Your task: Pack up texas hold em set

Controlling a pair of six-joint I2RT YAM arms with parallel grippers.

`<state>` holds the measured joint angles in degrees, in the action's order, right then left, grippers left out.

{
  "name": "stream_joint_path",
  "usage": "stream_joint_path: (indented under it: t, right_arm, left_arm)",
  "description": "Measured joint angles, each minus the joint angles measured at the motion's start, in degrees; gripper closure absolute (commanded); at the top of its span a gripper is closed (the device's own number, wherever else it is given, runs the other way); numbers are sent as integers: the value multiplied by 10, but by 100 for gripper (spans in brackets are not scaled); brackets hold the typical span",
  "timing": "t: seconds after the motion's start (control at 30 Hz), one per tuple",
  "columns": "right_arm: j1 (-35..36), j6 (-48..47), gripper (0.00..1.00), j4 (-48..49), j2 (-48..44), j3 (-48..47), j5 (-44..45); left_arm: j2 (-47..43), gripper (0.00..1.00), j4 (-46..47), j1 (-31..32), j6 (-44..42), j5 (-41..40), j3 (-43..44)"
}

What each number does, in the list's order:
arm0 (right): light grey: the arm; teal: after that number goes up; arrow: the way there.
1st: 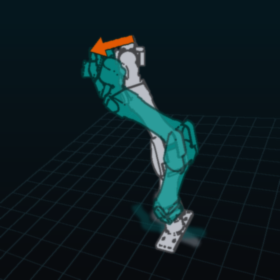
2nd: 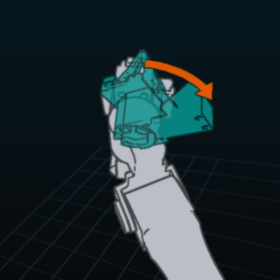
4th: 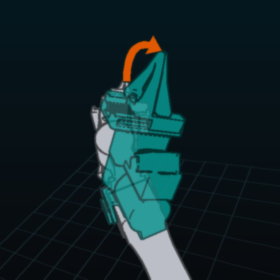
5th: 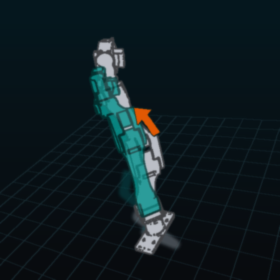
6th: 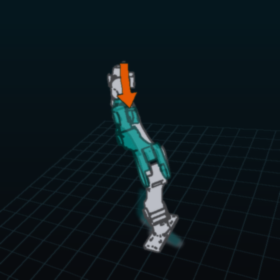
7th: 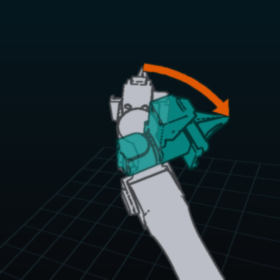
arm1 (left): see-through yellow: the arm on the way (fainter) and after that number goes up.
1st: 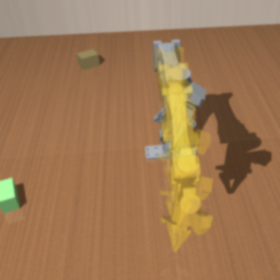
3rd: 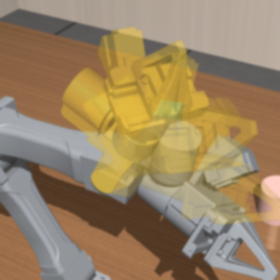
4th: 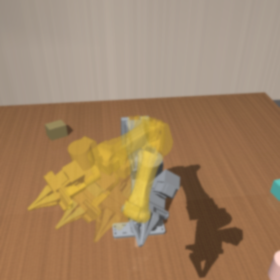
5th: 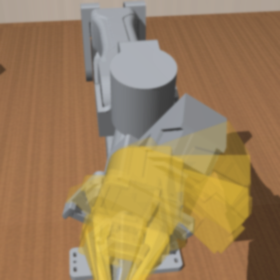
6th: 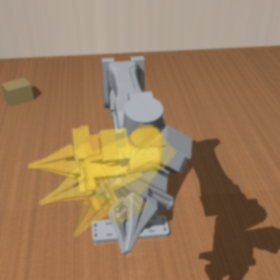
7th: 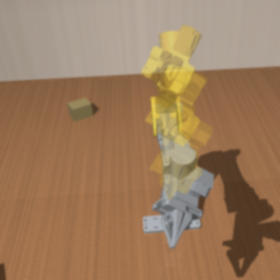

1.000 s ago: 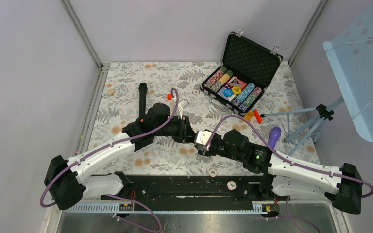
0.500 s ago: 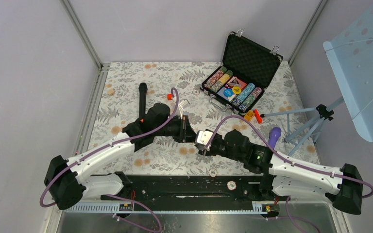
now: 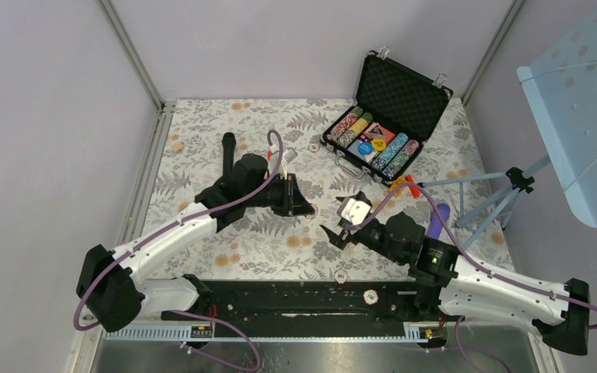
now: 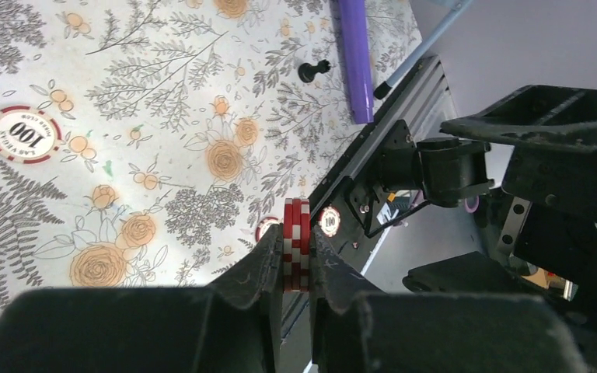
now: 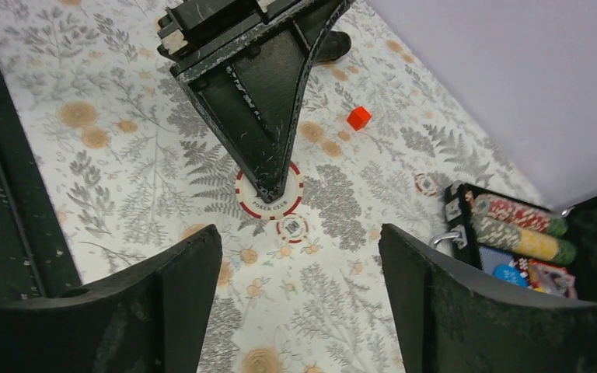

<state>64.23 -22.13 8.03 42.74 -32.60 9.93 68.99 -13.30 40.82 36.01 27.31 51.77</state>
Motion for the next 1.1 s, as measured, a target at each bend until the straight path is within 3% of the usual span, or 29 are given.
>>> stream_joint_path:
  t: [0.2,0.4,0.6,1.0,1.1]
  right_arm:
    - [-18,104,25,-39,-26,-18,-9]
    - [-104,237,24,-40,-48,-22,-104]
    - [-136,337,23,3,-54,-22,-208]
    - [-149,434,22,73,9,-28,-316]
    - [-149,451,26,100,20,-28,-333]
  left_arm:
    - [-25,100,41,0,-1,19,-12]
    - [-115,100,114,0,15,26,-59]
    - [-174,100,179,0,31,39,-93]
    - [-207,100,266,0,67,97,-128]
    - [-209,100,284,0,75,111,-130]
